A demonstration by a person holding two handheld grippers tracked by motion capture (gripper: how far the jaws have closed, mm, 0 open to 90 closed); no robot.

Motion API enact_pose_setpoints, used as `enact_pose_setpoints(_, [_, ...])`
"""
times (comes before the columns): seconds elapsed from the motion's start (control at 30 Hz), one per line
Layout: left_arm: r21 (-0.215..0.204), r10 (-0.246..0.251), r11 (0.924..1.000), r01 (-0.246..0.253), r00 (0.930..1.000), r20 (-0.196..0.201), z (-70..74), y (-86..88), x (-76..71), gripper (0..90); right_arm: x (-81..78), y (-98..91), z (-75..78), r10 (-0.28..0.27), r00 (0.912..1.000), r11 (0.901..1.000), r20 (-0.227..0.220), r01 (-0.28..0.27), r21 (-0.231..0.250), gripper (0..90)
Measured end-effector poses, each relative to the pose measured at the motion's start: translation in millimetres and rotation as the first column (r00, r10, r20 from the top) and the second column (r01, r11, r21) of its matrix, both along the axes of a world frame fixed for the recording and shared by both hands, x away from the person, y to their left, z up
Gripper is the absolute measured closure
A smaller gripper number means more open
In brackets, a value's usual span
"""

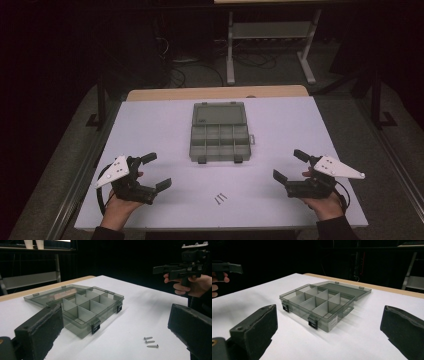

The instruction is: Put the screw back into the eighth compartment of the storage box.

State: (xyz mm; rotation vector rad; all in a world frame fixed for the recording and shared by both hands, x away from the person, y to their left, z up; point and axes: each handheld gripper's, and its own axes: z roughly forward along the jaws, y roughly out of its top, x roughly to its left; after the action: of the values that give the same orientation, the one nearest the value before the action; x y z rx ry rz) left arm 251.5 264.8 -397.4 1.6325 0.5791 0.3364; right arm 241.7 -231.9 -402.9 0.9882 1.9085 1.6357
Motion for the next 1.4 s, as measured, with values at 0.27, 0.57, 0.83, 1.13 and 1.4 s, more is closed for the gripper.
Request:
enact_pose_setpoints(0.27, [-0.007, -0.006, 1.0, 0.006, 1.0, 0.005, 0.9, -1.2, 2.2, 0.0, -0.9, -0.4, 2.8, -0.008, 1.0, 0.9999, 0.002, 0.008, 0.007, 0.5])
enact_pose_setpoints(0.57, [-0.007, -0.025, 0.9997, 0.025, 0.9997, 0.008, 1.4, -6.1, 0.4, 0.0, 6.3, 8.6, 8.3, 0.016, 0.9997, 0.9999, 0.016, -0.016, 0.005, 0.5])
enact_pose_setpoints(0.83, [-0.001, -0.022, 0.9998, 0.022, 0.9996, 0.016, 2.3, -6.4, -0.5, 0.0, 14.1, 21.9, 11.2, 0.059, 0.998, 0.9981, 0.021, -0.059, 0.018, 0.5])
enact_pose_setpoints(1.13, [0.002, -0.026, 0.9997, 0.026, 0.9995, 0.018, 3.7, -5.2, -2.8, 0.0, 19.0, 37.2, 13.2, 0.109, 0.994, 0.994, 0.012, -0.109, 0.011, 0.5])
enact_pose_setpoints(1.4, [-0.003, -0.028, 0.9996, 0.028, 0.9993, 0.023, 3.7, -6.0, -3.3, 0.0, 21.9, 45.1, 15.1, 0.126, 0.9918, 0.9917, 0.019, -0.127, 0.021, 0.5])
